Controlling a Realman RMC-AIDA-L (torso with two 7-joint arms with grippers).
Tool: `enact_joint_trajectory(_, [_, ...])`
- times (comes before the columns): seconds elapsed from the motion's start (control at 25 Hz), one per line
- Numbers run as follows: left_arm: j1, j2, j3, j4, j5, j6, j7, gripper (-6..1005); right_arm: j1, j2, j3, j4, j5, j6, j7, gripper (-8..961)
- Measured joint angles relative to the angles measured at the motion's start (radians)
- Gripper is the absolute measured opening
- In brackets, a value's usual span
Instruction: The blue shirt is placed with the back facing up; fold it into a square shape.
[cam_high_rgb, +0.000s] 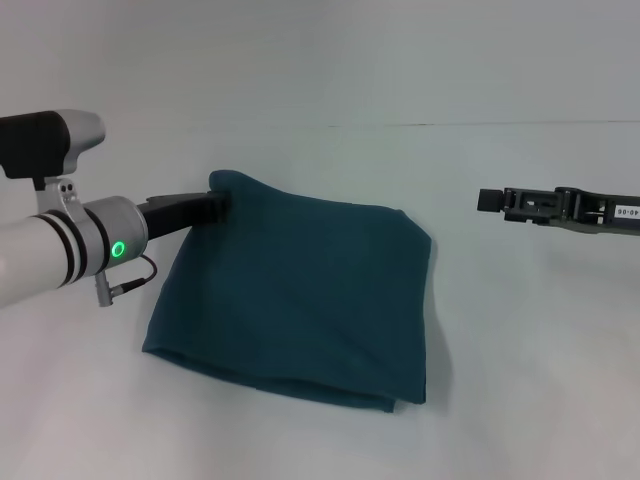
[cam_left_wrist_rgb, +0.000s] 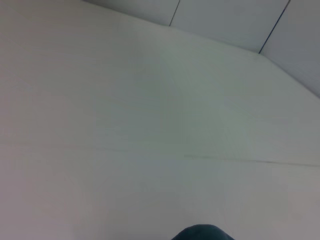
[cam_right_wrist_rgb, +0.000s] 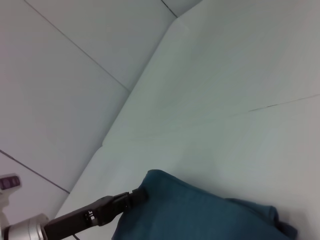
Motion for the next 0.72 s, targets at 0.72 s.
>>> enact_joint_trajectory(0.72, [0.005, 0.002, -0.077, 0.002, -0.026, 0.002, -0.034, 64, 0.004, -0.002, 0.000, -0.007, 0.000, -0.005, 0.001, 880])
